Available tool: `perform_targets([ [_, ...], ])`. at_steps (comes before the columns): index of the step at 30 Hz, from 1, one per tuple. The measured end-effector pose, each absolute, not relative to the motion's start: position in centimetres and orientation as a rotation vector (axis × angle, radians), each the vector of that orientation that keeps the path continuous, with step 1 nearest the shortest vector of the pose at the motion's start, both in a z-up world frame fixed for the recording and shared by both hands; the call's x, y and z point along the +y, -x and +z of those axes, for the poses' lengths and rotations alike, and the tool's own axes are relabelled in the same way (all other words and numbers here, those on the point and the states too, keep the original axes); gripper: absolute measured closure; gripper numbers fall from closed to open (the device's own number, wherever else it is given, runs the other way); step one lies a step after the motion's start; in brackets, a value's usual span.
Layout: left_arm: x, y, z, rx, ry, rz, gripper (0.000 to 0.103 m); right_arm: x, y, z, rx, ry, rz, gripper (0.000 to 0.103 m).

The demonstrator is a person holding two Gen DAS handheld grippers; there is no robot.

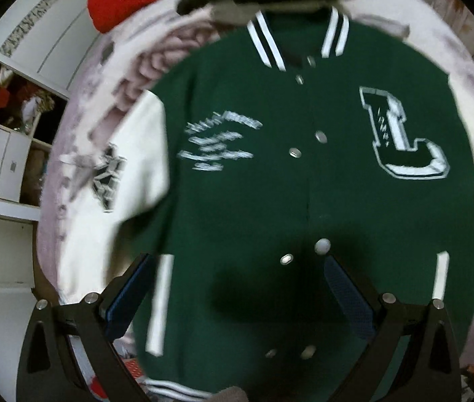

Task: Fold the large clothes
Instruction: 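Grasp the striped cuff of one white sleeve with the right gripper while the left tool approaches the jacket body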

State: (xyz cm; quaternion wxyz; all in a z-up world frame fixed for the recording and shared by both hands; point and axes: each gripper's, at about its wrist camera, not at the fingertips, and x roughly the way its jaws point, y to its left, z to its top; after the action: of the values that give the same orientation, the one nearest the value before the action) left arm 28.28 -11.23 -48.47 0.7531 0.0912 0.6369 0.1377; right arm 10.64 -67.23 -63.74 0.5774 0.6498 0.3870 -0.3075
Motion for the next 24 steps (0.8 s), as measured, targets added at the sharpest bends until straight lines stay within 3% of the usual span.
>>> perform_targets([
  [7,-14.8,-31.0,-53.8,1.405,-0.225,0.258,0.000,-71.9,-12.7,-68.9,0.729,-1.504,-0.775,0.033],
  [9,-15.6,-31.6,-54.2,1.397,-0.250,0.246,0.000,-72.9,-13.7,-69.7,0.717,-1.477,-0.798,0.069],
  [10,-15.9,-31.9,-54.4,1.393,-0.252,0.238,0.000,-73.2,-14.2,-70.1,0.723,-1.479,-0.797,0.079],
  [11,-16.1,-32.2,-54.4,1.391,-0.246,0.228,0.000,-73.8,-14.9,-70.3,0.722,-1.467,-0.806,0.083],
  [24,-17.4,-36.0,-55.0,1.352,-0.160,0.190,0.000,-80.6,-25.5,-58.3,0.670,-1.179,-0.646,0.087],
])
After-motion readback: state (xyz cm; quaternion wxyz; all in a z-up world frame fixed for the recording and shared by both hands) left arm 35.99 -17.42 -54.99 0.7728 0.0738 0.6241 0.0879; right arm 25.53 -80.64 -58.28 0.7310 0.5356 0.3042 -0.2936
